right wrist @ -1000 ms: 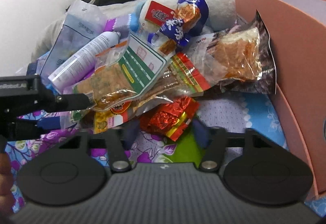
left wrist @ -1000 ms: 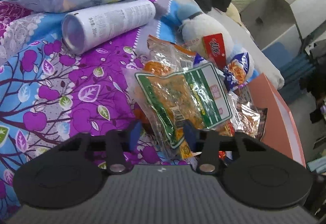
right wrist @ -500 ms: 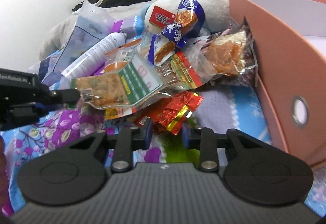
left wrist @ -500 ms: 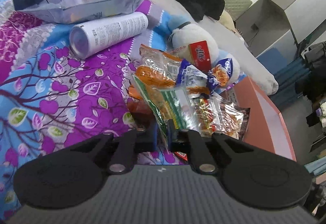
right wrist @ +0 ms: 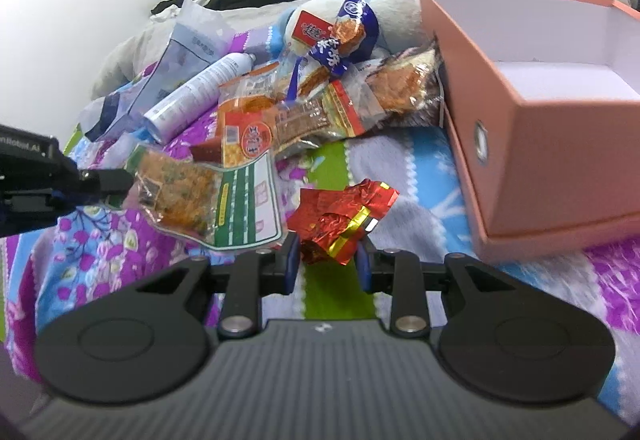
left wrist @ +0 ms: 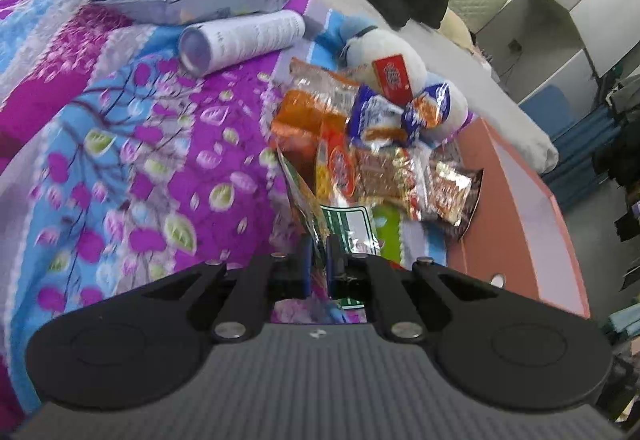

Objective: Organize snacks
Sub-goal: 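Lift the green-labelled bag with the left gripper while the right gripper grasps the red foil packet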

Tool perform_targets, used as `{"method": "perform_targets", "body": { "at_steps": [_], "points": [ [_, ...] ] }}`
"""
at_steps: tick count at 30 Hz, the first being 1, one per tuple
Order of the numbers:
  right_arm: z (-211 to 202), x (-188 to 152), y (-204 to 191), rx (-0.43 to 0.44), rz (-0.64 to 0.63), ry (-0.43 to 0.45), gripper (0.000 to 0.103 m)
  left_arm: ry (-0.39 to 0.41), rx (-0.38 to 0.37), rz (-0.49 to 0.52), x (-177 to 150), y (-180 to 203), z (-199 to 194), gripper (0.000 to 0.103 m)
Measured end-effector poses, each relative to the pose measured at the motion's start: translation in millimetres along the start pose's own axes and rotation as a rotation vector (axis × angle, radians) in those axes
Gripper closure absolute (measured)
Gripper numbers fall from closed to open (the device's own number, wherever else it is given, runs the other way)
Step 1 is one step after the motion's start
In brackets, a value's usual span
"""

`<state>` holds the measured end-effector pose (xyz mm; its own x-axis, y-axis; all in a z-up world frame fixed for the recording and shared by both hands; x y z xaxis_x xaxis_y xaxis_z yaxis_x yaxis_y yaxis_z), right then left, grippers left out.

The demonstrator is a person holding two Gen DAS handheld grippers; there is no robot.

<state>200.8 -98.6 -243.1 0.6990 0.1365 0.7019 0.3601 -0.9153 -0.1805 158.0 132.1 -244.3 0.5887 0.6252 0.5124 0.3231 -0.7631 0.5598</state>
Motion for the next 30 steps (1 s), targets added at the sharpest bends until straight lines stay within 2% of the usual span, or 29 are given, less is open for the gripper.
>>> {"method": "perform_targets", "body": {
  "at_steps": [12, 17, 23, 24, 25, 26, 27, 28, 29, 30],
  "points": [
    [-27.8, -32.6, 14.8, -0.001, -0.018, -0.06, 0.071, -0.116, 0.02, -0.009, -50.4, 5.9, -8.9, 0.095],
    [-33.4, -41.2, 15.8, 0.001, -0.035, -0.075, 0.07, -0.182, 0.02, 0.018, -67.4, 13.5, -3.4, 0.094],
    [-35.3, -50.5, 17.3, 0.008, -0.053, -0.099, 0.07, -0.222, 0.01, 0.052, -76.9, 21.2, -3.2, 0.091],
    [-35.4, -51.5, 17.5, 0.012, -0.055, -0.102, 0.07, -0.235, 0.009, 0.054, -77.8, 21.7, -3.4, 0.087],
    [-36.1, -52.4, 17.5, 0.017, -0.058, -0.102, 0.07, -0.25, 0.007, 0.055, -78.8, 22.1, -3.7, 0.074],
    [-36.5, -53.0, 17.4, 0.02, -0.061, -0.103, 0.069, -0.26, 0.005, 0.06, -79.6, 23.1, -4.4, 0.054],
    [-36.7, -53.7, 17.8, 0.02, -0.063, -0.106, 0.069, -0.262, 0.008, 0.069, -80.0, 24.0, -6.2, 0.046],
    [-36.2, -54.0, 18.3, 0.021, -0.064, -0.11, 0.068, -0.258, 0.015, 0.086, -80.2, 25.2, -9.2, 0.032],
    [-35.9, -54.8, 19.1, 0.021, -0.066, -0.113, 0.06, -0.251, 0.022, 0.105, -80.0, 26.2, -12.3, 0.026],
    [-35.7, -55.1, 19.6, 0.026, -0.068, -0.113, 0.055, -0.246, 0.028, 0.125, -79.8, 27.4, -15.3, 0.023]
  ]
}}
Point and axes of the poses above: each gripper's, at about its wrist camera, not at the fingertips, and z roughly the way its jaws point, y to its right, x to its top, the point moved 6 cm from there along z, roughly the way its jaws point, and after that the axes turned 4 degrees about -x, right-handed, at the moved point
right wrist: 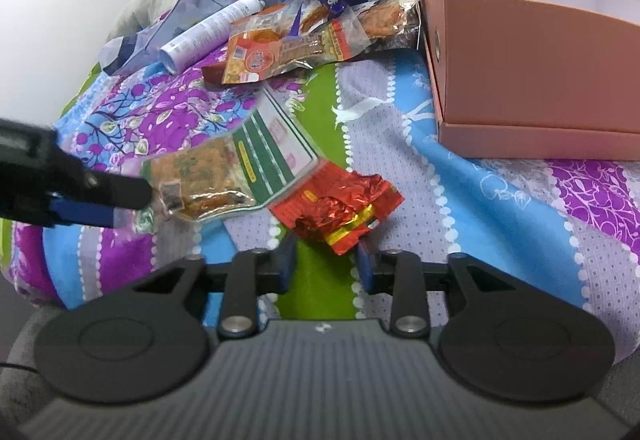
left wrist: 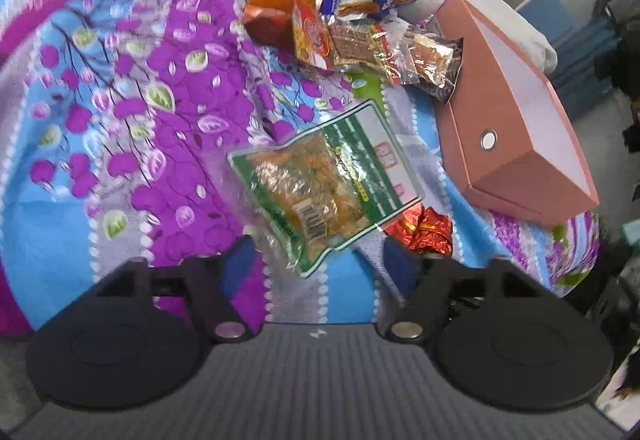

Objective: Organize snacks
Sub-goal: 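Lift the green-labelled bag with the left gripper while the right gripper grasps the red foil packet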

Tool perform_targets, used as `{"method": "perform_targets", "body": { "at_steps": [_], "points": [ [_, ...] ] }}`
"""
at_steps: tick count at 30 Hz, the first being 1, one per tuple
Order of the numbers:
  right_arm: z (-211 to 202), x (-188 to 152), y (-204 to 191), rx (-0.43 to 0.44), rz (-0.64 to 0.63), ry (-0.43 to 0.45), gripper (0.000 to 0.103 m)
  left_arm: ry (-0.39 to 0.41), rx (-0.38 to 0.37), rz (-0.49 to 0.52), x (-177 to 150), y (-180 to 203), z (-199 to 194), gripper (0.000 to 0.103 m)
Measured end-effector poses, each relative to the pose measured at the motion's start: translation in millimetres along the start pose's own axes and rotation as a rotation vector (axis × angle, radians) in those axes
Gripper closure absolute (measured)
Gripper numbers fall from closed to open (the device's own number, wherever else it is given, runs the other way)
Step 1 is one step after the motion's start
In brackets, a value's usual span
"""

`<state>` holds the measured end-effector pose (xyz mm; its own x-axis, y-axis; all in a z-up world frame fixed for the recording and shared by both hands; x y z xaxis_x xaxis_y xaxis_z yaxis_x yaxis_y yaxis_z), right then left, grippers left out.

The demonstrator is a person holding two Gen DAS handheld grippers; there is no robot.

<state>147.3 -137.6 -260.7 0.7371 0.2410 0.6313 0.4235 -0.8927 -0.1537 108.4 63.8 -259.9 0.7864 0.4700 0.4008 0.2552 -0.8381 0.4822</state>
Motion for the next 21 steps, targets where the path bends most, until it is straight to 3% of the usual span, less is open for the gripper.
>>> {"method": "perform_targets", "body": {
  "at_steps": [2, 4, 8, 14, 21],
  "points": [
    [-0.5, -0.1, 1.5, -0.008, -0.011, 0.011, 0.032, -0.003, 0.022, 0.035, -0.1, 1.4, -4.9, 0.014],
    [-1.7, 0.6, 3.6, -0.031, -0.028, 0.029, 0.027, -0.007, 0.053, 0.07, 1.4, 1.5, -8.5, 0.01],
    [-3.3, 2.8, 4.0, -0.033, -0.07, 0.05, 0.027, -0.006, 0.116, 0.162, 8.0, 4.2, -13.2, 0.008],
    [-2.1, 7.6, -1.8, -0.012, -0.152, 0.074, 0.027, 0.013, 0.171, 0.379, 23.1, 21.4, -7.0, 0.004],
    [5.6, 10.0, -12.2, -0.009, -0.319, 0.071, 0.027, -0.086, 0.192, 0.662, 25.8, 38.3, 36.0, 0.004]
  ]
}}
Point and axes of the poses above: each gripper's, at about its wrist camera, not at the fingertips, and z roughly the way its jaws point, y to its right, x to its top, the point moved 6 cm from there along z, roughly the way its jaws point, and after that the axes turned 4 degrees about -x, right-handed, at the moved point
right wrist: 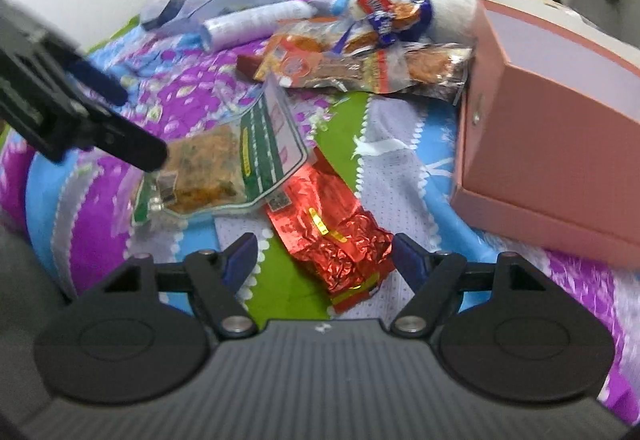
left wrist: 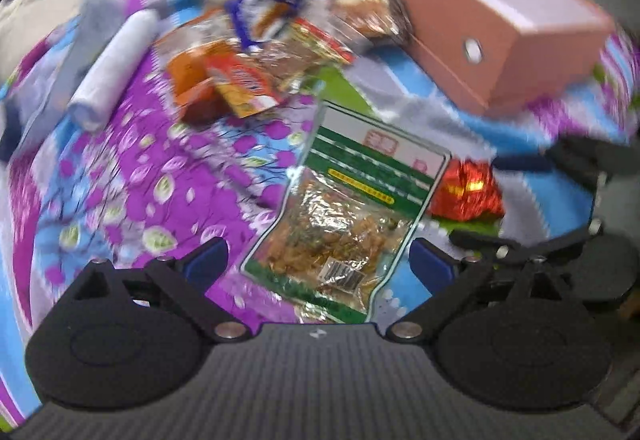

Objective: Organize snacks
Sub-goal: 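Lift the green-labelled bag with the left gripper while the right gripper grasps the red foil packet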

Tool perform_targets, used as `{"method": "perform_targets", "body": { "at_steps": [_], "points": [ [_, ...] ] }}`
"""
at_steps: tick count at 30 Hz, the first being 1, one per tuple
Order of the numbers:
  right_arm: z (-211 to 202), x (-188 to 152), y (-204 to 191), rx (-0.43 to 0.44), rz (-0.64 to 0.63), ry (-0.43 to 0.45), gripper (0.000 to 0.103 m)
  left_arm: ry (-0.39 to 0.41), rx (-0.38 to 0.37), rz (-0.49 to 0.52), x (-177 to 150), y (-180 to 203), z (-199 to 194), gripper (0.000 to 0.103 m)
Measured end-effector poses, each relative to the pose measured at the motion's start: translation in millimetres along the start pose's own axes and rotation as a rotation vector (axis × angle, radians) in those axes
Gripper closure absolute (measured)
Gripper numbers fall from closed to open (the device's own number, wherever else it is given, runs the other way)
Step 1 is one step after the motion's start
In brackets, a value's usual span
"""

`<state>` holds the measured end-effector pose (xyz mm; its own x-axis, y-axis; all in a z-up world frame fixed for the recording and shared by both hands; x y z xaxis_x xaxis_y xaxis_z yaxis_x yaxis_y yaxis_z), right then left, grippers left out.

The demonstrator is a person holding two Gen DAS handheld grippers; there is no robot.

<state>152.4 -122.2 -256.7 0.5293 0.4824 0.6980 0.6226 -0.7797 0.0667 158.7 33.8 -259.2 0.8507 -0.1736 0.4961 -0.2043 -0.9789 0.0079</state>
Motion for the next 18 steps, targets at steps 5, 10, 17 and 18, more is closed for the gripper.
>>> {"method": "perform_targets", "body": {
  "at_steps": [5, 10, 17, 18],
  "points": [
    [9.9, 3.7, 3.2, 0.025, -0.058, -0.004, 0.027, -0.06, -0.002, 0.123, -2.7, 6.1, 28.6, 0.004],
    [21.3, 4.7, 7.6, 0.071, -0.062, -0.023, 0.025, -0.072, -0.014, 0.179, -8.9, 4.8, 49.5, 0.004],
    [26.4, 2.7, 8.2, 0.103, -0.033, -0.047, 0.035, -0.078, -0.075, 0.095, -10.1, 1.0, 55.6, 0.01],
    [25.7, 2.3, 8.1, 0.103, -0.026, -0.047, 0.036, -0.078, -0.079, 0.08, -9.9, 1.0, 54.8, 0.011]
  ]
}}
Point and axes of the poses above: each gripper's, at about its wrist camera, not at the fingertips, and z roughly the way its jaws point, y to its right, x to its top, the point moved 6 cm from there along z, roughly the way its jaws point, and after that the axes turned 4 degrees about -x, right-handed, at the moved point
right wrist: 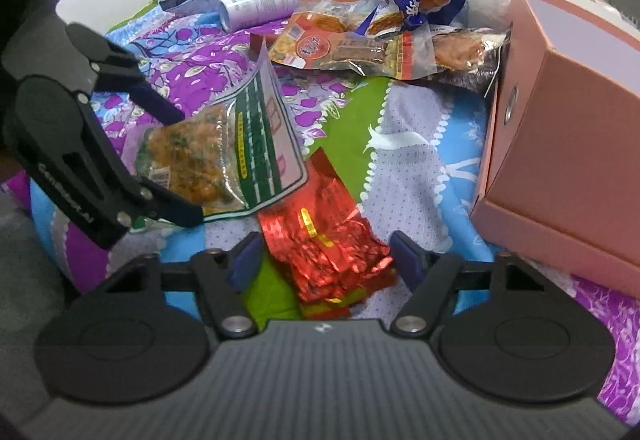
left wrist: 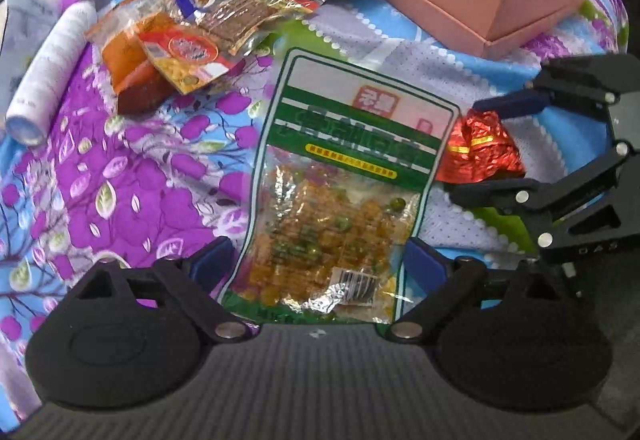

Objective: Organize snacks
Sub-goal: 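Lift the green-labelled bag with the left gripper while the right gripper grasps the red foil packet, then carry both snacks over the pink box and open both grippers to drop them inside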

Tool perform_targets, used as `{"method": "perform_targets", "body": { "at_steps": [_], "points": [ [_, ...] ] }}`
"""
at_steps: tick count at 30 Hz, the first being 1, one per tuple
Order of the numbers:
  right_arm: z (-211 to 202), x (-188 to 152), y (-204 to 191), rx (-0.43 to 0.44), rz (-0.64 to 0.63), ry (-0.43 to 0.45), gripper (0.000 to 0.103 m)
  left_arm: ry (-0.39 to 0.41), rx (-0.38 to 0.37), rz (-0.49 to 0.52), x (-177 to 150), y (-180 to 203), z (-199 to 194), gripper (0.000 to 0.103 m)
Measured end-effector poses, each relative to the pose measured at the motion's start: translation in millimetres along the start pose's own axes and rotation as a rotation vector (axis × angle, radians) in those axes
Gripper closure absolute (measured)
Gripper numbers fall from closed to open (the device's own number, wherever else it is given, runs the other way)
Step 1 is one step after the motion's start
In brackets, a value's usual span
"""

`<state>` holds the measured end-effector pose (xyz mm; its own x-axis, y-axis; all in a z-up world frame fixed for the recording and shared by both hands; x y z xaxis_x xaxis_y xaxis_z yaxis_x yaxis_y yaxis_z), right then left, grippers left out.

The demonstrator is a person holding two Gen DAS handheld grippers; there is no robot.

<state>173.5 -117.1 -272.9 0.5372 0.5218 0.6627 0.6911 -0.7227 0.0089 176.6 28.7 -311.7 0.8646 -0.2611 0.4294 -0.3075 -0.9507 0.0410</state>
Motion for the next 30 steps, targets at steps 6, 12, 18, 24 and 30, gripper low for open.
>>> {"method": "perform_targets", "body": {
  "at_steps": [6, 12, 18, 24, 30],
  "points": [
    [-5.1, -0.6, -3.6, -0.036, 0.024, -0.007, 0.042, 0.027, -0.015, -0.08, -3.3, 4.5, -11.6, 0.029],
    [-13.7, -1.5, -3.1, -0.071, 0.093, -0.019, 0.042, 0.066, -0.012, -0.246, -5.4, 4.5, -24.2, 0.039],
    [-31.7, 0.6, 3.2, -0.107, 0.186, -0.008, 0.042, 0.119, -0.007, -0.456, -5.2, 0.0, -45.5, 0.039],
    [-56.3, 13.0, 6.2, -0.128, 0.233, 0.038, 0.042, 0.204, -0.006, -0.555, 2.3, -1.3, -81.0, 0.039],
    [-81.3, 30.1, 8.4, -0.134, 0.27, 0.094, 0.042, 0.283, 0.0, -0.61, 15.7, -5.8, -117.9, 0.039]
  ]
}}
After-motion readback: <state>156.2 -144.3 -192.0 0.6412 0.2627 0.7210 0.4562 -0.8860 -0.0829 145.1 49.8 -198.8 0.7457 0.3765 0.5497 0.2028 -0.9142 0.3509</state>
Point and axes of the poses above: each gripper's, at about its wrist camera, not at the fingertips, and z roughly the way its jaws point, y to its right, x to its top, the point moved 6 cm from there along z, roughly the way its jaws point, and after that the axes turned 4 degrees about -x, right-handed, at the moved point
